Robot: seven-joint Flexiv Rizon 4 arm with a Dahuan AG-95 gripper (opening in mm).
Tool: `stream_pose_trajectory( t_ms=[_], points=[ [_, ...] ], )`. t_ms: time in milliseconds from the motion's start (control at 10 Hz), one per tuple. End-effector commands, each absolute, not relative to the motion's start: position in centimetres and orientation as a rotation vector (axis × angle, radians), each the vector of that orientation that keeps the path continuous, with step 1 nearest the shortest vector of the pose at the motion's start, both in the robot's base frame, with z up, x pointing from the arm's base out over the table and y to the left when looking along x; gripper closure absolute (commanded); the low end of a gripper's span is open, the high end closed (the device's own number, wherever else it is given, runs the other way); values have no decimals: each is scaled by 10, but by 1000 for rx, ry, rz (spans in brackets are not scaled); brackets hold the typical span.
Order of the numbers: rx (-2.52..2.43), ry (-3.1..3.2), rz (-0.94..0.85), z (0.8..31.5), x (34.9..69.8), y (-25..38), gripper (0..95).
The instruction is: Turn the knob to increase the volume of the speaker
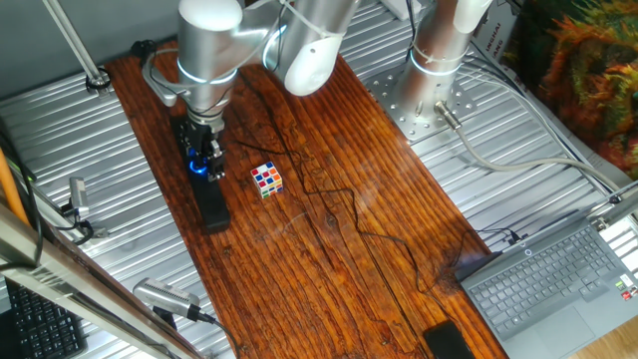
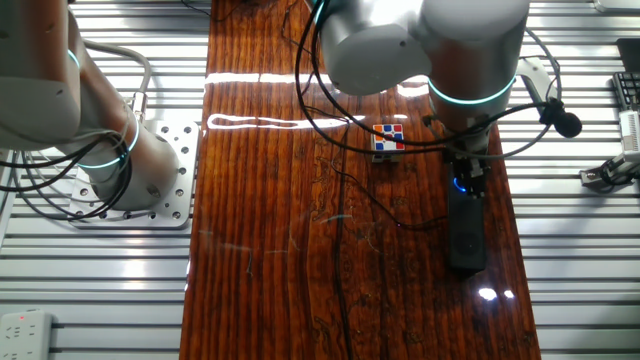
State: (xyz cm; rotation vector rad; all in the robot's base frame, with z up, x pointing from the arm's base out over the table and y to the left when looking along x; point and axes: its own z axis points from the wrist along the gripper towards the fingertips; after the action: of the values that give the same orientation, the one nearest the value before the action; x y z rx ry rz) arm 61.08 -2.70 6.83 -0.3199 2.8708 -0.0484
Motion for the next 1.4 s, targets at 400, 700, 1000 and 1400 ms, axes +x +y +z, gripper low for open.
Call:
stream_pose_trajectory(
  t_ms=[400,700,1000,1400],
  points=[
    [-332,2879,-47,69,610,-27,380],
    [-355,2880,-46,69,610,-29,380],
    [-362,2882,-49,68,610,-30,380],
    [-394,2888,-50,69,611,-32,380]
  ],
)
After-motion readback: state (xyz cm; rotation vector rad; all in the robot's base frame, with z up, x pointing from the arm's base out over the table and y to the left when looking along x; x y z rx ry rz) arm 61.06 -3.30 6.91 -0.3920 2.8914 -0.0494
